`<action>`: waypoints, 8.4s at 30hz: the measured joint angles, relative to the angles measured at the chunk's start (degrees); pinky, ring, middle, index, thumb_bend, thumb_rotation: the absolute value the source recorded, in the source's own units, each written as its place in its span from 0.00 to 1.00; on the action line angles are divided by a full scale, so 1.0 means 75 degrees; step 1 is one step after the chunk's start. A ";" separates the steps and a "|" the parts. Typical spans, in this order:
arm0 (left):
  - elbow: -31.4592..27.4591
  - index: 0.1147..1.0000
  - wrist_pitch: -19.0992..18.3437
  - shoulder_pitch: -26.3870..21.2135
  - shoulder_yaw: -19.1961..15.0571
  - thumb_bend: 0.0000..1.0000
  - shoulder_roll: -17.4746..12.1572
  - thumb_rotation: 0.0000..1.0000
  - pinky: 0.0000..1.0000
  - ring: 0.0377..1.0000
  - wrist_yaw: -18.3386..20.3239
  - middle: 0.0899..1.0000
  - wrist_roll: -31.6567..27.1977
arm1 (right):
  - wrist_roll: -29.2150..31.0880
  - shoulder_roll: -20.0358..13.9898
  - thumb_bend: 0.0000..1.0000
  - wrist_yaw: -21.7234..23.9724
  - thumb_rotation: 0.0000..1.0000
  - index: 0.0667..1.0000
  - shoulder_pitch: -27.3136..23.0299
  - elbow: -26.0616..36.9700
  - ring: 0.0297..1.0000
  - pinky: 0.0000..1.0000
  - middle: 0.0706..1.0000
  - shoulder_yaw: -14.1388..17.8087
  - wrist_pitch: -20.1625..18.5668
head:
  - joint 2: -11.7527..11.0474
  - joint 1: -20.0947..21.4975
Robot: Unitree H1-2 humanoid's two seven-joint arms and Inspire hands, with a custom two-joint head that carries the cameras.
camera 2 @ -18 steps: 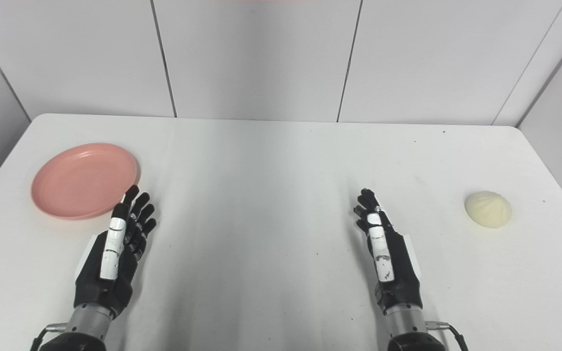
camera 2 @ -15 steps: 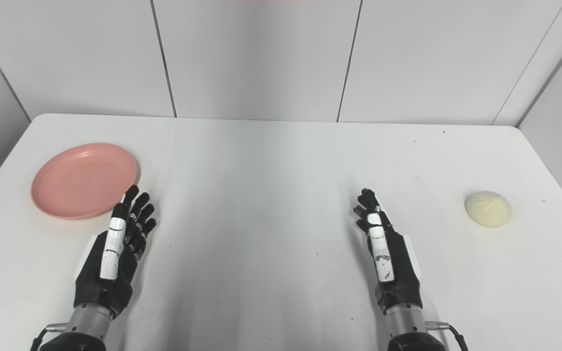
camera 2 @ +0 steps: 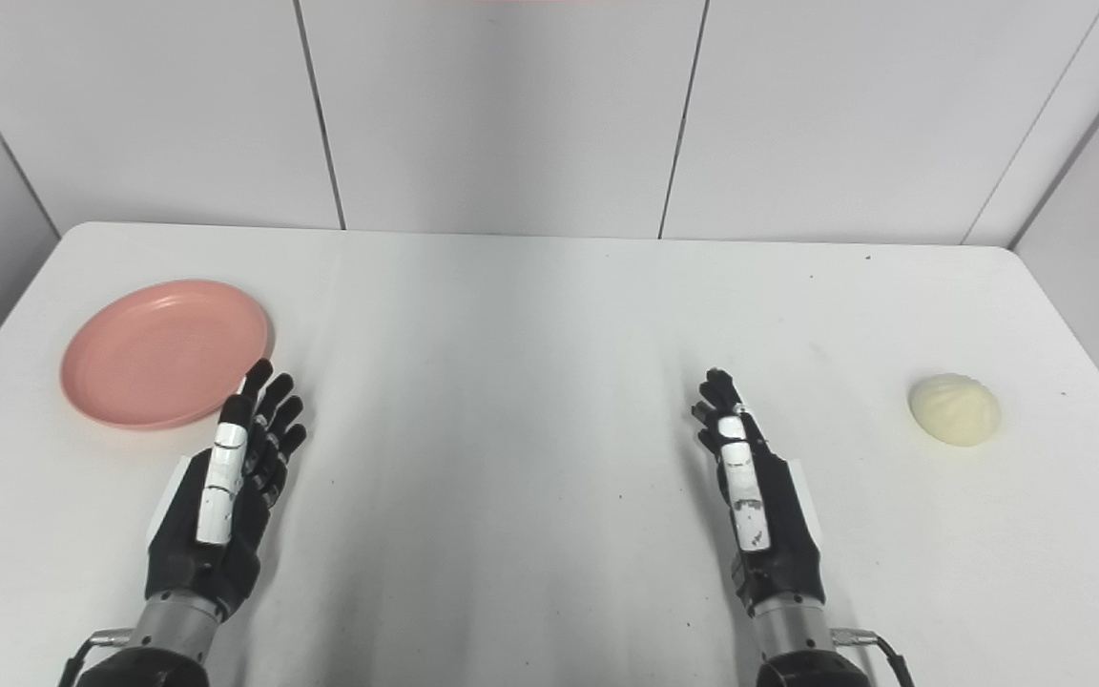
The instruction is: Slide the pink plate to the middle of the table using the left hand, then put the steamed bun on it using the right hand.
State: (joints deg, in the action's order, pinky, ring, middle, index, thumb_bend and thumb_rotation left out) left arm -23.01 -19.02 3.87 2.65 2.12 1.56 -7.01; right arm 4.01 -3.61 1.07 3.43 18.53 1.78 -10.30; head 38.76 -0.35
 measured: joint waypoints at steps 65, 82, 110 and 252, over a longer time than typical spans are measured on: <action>0.1666 0.99 0.2467 -0.0170 0.0482 0.79 0.0423 0.87 0.99 0.97 0.0000 0.98 0.0415 | 0.0572 -0.0502 0.80 0.0599 1.00 0.96 -0.0376 -0.1679 0.95 0.98 0.97 0.0385 0.1449 | -0.2039 -0.1266; 0.0820 0.81 0.2110 -0.2016 -0.1472 0.90 -0.0686 0.85 0.85 0.86 -0.0304 0.83 -0.0361 | 0.0548 -0.0437 0.79 0.0565 1.00 0.97 -0.0239 -0.1533 0.94 0.96 0.96 0.0372 0.1437 | -0.1852 -0.1066; 0.5573 0.80 0.2773 -0.4020 -0.2928 0.89 -0.3238 0.90 0.78 0.85 0.0031 0.86 -0.1001 | 0.0571 -0.0407 0.78 0.0530 1.00 0.97 -0.0209 -0.1493 0.93 0.94 0.95 0.0378 0.1427 | -0.1746 -0.1148; 0.6670 0.79 0.2805 -0.4166 -0.0870 0.85 0.0555 0.86 0.85 0.88 0.0591 0.84 -0.0702 | -0.0825 0.0553 0.78 -0.0498 0.86 0.92 -0.0352 -0.0194 0.85 0.81 0.88 -0.0157 0.0236 | -0.1078 0.2262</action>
State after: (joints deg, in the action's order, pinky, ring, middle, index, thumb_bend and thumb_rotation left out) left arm 27.01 2.02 -27.38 -3.87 6.28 5.99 -12.27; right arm -2.18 0.53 -2.66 0.80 17.08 0.60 -8.53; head 30.67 16.61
